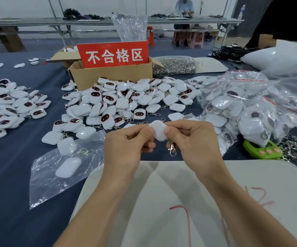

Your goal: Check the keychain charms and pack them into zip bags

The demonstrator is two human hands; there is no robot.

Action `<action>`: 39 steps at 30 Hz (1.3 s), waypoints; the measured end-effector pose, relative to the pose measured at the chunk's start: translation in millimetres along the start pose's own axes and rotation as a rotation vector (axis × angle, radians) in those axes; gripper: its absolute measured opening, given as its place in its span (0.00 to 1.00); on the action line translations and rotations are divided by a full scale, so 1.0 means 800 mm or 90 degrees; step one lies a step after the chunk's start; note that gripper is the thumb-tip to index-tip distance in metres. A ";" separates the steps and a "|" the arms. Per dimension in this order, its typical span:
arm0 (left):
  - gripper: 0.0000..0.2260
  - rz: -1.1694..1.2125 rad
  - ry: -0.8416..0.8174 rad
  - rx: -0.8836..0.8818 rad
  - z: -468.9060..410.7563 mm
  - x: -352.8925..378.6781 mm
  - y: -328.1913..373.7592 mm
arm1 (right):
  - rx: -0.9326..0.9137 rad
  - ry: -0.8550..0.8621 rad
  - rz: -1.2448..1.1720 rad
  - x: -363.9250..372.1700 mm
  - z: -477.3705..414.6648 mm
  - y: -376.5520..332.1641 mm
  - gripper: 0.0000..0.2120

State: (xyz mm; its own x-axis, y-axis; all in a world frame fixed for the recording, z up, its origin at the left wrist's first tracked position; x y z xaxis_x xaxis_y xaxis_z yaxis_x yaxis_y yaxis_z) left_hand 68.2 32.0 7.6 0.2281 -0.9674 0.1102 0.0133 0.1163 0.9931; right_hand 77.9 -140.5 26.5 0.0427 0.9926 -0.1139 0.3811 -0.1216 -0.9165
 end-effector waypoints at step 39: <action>0.32 -0.371 0.221 0.332 0.042 -0.008 0.053 | 0.159 -0.005 -0.353 0.045 0.003 0.016 0.12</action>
State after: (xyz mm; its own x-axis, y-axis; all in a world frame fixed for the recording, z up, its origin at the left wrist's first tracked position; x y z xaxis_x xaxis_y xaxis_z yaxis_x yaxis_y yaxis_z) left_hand 34.6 35.8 50.0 0.6103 -0.7069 -0.3575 -0.2094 -0.5792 0.7878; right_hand 82.0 -106.5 9.6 -0.1075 0.9081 0.4047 0.1168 0.4158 -0.9019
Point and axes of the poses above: each hand's wrist, its own z-axis away from the middle knuckle, its own x-axis out of the palm, y = z × x, the point moved 7 cm from there along -z, towards the middle knuckle, and after that the axes turned 9 degrees about -x, right-handed, at the moved point
